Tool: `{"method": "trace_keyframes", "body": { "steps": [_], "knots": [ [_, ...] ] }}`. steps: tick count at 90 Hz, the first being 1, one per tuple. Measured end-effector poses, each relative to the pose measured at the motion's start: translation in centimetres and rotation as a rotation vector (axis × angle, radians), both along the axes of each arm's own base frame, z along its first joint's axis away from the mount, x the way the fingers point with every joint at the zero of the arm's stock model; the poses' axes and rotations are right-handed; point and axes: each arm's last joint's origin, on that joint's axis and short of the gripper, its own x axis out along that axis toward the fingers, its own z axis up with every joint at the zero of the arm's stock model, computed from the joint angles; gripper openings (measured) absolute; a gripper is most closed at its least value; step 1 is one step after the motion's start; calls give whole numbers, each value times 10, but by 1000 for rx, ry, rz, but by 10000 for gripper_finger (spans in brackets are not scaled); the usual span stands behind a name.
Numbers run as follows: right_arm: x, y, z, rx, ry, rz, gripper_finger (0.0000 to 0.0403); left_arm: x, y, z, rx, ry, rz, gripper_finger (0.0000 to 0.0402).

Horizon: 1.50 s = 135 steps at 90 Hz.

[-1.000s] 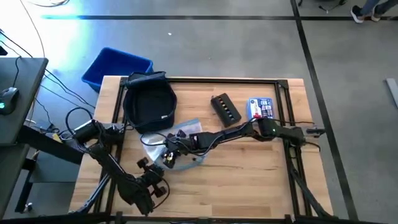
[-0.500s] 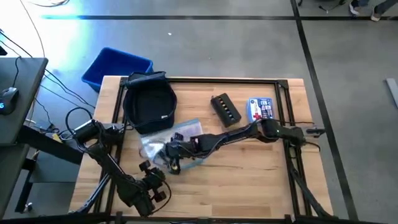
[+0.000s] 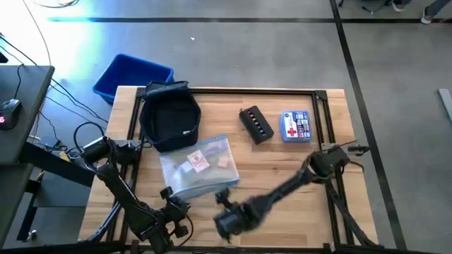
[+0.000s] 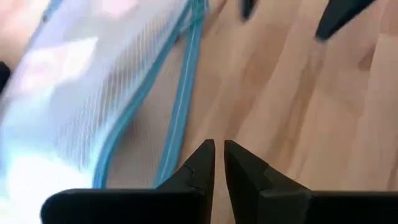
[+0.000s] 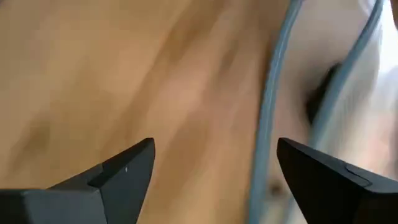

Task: Unpack backpack
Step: Close the white zip bag

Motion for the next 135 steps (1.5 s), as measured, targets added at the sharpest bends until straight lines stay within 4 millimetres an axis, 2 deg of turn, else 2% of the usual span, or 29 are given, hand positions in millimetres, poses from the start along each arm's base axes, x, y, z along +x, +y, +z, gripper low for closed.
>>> {"method": "trace_keyframes", "body": {
  "steps": [8, 13, 21, 31, 44, 58, 65, 77, 114, 125, 135],
  "knots": [
    [-26, 2, -8, -266, 63, -42, 318, 5, 4, 0, 11, -1, 10, 16],
    [-40, -5, -12, -415, 99, -102, 315, 7, 6, 0, 24, 5, 8, 16],
    [-62, -24, -15, -548, 122, -205, 310, 12, 10, 0, 34, 10, 14, 16],
    [-85, -45, -27, -604, 95, -212, 307, 17, 15, 0, 58, 14, 12, 16],
    [-99, -81, -46, -488, 68, -179, 307, 23, 20, 1, 70, 14, 24, 16],
    [-94, -115, -70, -379, 129, 11, 306, 27, 23, 1, 66, 12, 37, 16],
    [-86, -125, -77, -420, 132, 150, 306, 29, 24, 0, 64, 17, 38, 16],
    [-74, -135, -78, -466, 36, 136, 306, 30, 25, 0, 53, 26, 39, 16],
    [-54, -127, -71, -214, -131, 189, 303, 30, 25, 0, 58, 30, 33, 16],
    [-51, -123, -70, -72, -194, 112, 265, 30, 25, 0, 58, 30, 33, 16],
    [-51, -120, -71, 73, -227, -27, 186, 30, 25, 0, 65, 23, 35, 16]
  ]
}}
